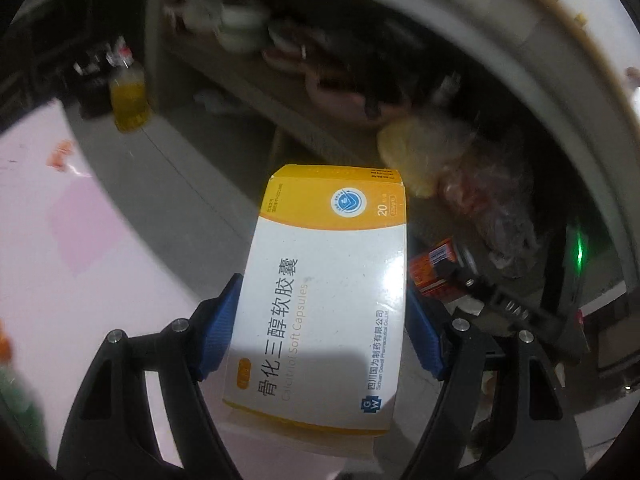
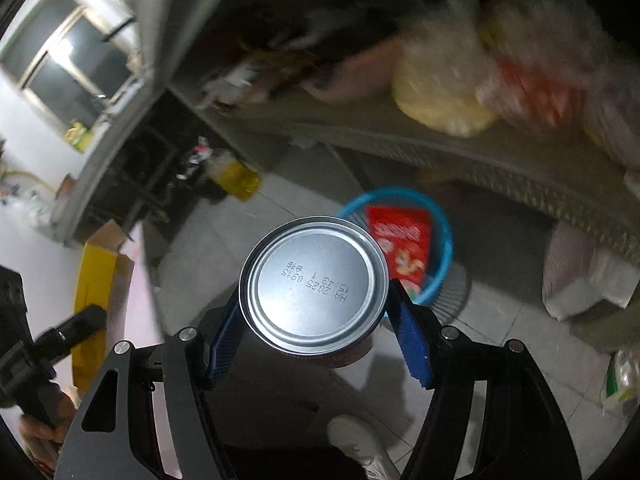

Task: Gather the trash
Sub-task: 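Carry box and can over the blue wastebasket and open both tools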

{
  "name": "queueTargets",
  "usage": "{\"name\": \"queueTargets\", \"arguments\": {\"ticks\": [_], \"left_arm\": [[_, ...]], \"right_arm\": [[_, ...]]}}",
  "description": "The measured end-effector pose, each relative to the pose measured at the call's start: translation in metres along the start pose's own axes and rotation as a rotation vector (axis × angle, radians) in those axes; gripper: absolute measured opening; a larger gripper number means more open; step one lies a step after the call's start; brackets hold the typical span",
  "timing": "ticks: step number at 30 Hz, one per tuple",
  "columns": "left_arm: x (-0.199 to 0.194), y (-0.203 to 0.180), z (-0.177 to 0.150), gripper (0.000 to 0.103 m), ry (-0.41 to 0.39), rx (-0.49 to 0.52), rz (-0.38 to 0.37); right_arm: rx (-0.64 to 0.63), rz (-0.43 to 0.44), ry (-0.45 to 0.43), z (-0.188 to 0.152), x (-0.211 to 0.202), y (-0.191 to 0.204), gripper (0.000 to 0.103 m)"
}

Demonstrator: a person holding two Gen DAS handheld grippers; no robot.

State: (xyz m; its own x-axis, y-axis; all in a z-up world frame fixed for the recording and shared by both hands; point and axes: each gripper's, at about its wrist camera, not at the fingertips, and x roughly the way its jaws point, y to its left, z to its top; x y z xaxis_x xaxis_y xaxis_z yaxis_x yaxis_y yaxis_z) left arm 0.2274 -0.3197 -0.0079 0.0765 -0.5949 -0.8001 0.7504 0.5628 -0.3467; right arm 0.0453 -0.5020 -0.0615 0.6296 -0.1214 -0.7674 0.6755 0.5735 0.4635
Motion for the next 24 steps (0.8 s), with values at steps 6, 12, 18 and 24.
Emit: {"name": "queueTargets", "arguments": {"ticks": [6, 12, 18, 24], "left_arm": [[0.091, 0.0, 0.031, 0.072, 0.136, -0.033, 0.025], [0.158, 0.009, 0.068, 0.085, 0.185, -0.043, 0.07], [0.167, 0.013, 0.079, 0.086, 0.15, -0.081, 0.061], [0.132, 0.009, 0.07, 0.086, 0.091, -0.037, 0.056]], "right_arm": [[0.078, -0.061, 0.075, 0.012, 0.079, -0.042, 0.066], [0.105, -0.106, 0.109, 0.034, 0.148, -0.058, 0.068], [0.122, -0.182, 0.171, 0.037, 0.209, -0.077, 0.072], [0.101, -0.184, 0.14, 0.023, 0.19, -0.077, 0.072]]}}
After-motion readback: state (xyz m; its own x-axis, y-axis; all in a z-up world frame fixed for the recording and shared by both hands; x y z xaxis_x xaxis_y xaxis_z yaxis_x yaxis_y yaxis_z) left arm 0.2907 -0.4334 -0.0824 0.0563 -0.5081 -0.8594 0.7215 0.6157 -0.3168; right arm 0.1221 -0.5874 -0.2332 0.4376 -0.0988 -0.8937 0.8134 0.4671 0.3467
